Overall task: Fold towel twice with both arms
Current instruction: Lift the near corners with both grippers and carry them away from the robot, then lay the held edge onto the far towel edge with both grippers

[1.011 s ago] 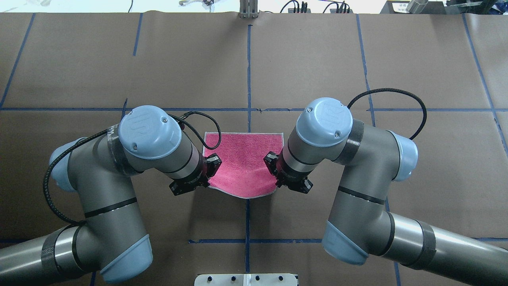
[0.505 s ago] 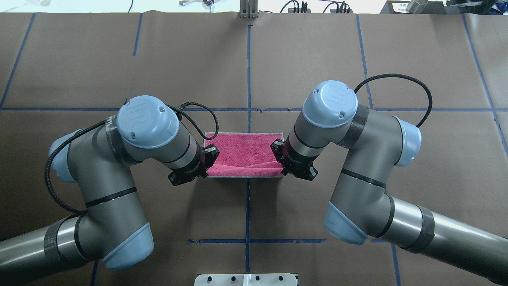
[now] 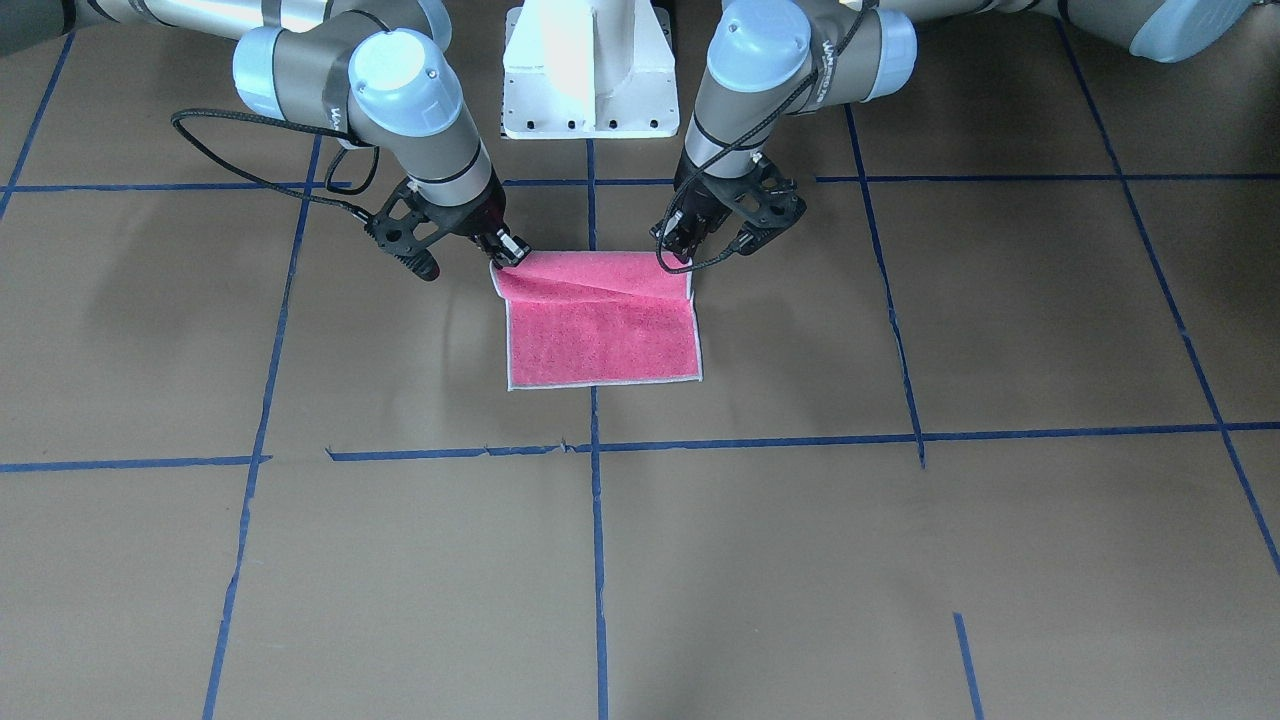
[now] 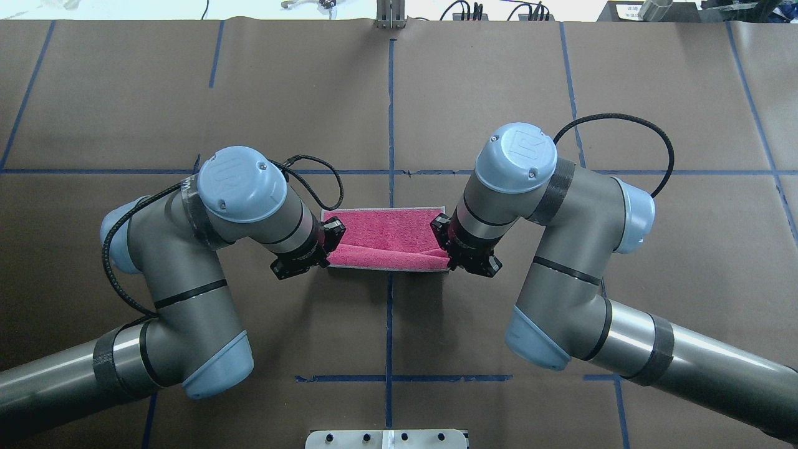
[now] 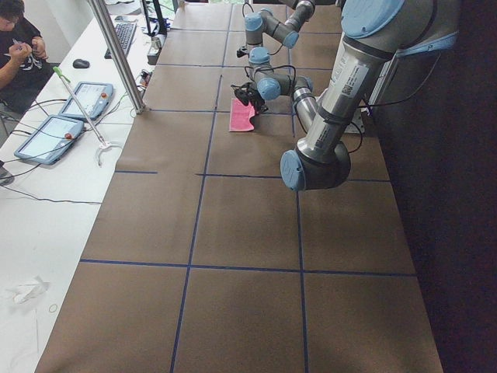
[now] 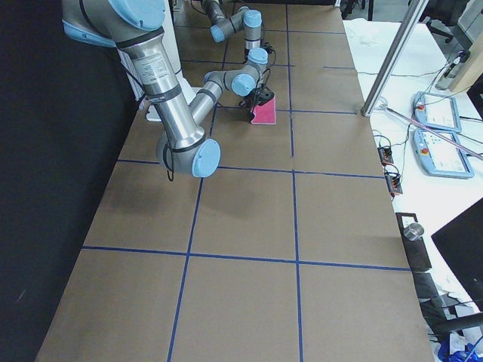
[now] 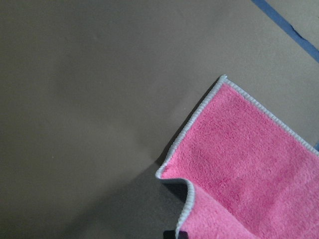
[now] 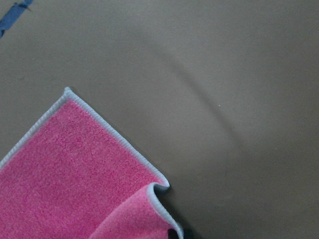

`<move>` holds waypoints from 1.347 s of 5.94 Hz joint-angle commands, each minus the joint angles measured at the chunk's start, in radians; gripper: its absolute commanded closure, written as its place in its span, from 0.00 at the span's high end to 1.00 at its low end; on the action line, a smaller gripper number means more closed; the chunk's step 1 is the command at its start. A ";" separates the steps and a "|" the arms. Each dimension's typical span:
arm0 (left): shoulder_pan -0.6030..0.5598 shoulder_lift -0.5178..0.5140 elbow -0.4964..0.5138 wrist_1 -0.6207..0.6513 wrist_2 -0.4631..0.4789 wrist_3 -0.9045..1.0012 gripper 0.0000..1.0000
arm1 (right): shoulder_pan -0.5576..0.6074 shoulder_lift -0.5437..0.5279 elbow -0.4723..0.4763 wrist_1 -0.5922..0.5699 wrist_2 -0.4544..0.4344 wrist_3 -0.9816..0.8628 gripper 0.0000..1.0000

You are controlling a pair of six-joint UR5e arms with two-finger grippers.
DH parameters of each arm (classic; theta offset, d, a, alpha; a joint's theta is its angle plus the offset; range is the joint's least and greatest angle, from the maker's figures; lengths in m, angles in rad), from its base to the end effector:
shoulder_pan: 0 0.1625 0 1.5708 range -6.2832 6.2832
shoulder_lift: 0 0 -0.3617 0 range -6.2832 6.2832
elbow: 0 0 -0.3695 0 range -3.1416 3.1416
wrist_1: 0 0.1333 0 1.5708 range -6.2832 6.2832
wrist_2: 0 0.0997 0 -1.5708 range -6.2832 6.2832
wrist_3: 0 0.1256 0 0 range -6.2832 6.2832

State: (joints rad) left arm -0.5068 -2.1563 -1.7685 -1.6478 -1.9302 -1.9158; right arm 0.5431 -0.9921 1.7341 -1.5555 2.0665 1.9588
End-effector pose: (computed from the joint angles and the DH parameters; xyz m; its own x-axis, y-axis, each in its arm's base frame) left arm 0.4952 -0.3769 0.2044 0.4619 -0.6185 -0.6357 0.4011 0.7849 -0.4722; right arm -0.4915 -0.3826 0.2274 0.5097 0.6964 0.5051 -0.3972 0.7113 -0.5799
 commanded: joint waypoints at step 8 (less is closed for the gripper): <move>-0.025 -0.014 0.101 -0.197 -0.007 -0.256 0.00 | 0.054 0.024 -0.091 0.067 0.086 0.106 0.09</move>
State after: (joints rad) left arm -0.5295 -2.1714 -1.6827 -1.8082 -1.9374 -2.1208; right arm 0.5947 -0.9728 1.6517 -1.5106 2.1485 2.0361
